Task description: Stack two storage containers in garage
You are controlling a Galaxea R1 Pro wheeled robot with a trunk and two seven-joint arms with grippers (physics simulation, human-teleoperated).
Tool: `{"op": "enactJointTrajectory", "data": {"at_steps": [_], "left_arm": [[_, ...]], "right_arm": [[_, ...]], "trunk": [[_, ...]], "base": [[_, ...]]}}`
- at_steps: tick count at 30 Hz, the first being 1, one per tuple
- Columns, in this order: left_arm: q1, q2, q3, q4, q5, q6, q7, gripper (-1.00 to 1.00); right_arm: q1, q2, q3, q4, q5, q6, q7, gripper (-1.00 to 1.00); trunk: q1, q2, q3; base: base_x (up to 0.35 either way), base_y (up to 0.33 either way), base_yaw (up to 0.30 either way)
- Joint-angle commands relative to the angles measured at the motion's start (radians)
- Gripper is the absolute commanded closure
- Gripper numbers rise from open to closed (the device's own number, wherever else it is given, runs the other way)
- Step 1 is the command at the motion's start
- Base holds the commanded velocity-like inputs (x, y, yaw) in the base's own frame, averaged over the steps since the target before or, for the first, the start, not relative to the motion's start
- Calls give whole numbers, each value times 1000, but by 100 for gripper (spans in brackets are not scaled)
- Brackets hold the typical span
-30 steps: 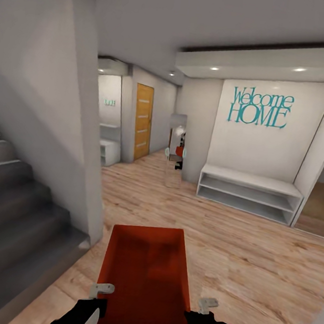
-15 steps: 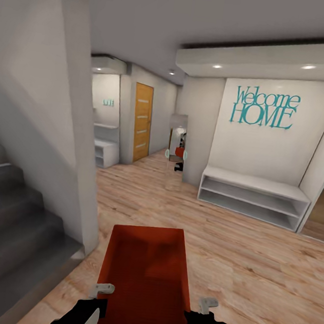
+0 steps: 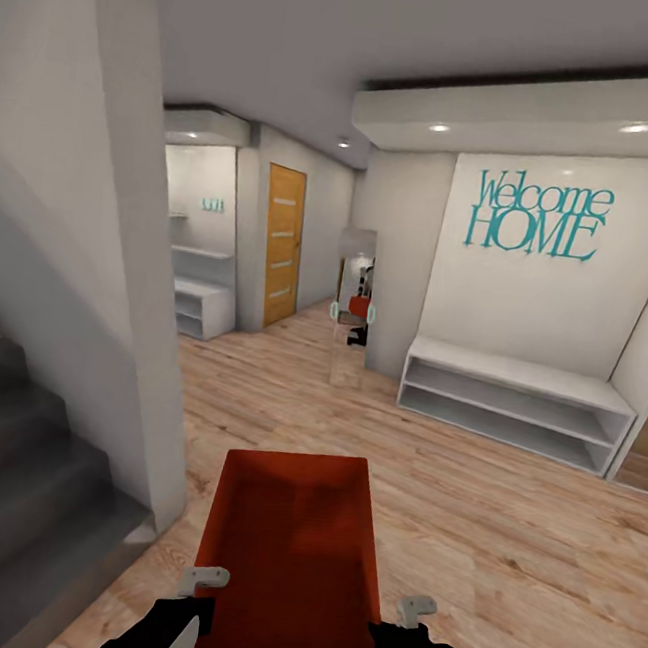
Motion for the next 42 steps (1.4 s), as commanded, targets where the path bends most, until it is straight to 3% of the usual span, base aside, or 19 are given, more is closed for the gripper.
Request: {"op": "enactJointTrajectory", "data": {"at_steps": [1,42], "left_arm": [[0,45,22,-43,18,-1,-9,100],[0,45,24,-43,19,-1,-8,100]], "right_arm": [[0,-2,-5,0,-3,8,21,100],[0,-2,-5,0,-2,8,21,100]], "trunk": [[1,-1,0],[1,-1,0]], "base": [[332,-74,0],[332,-63,0]]}}
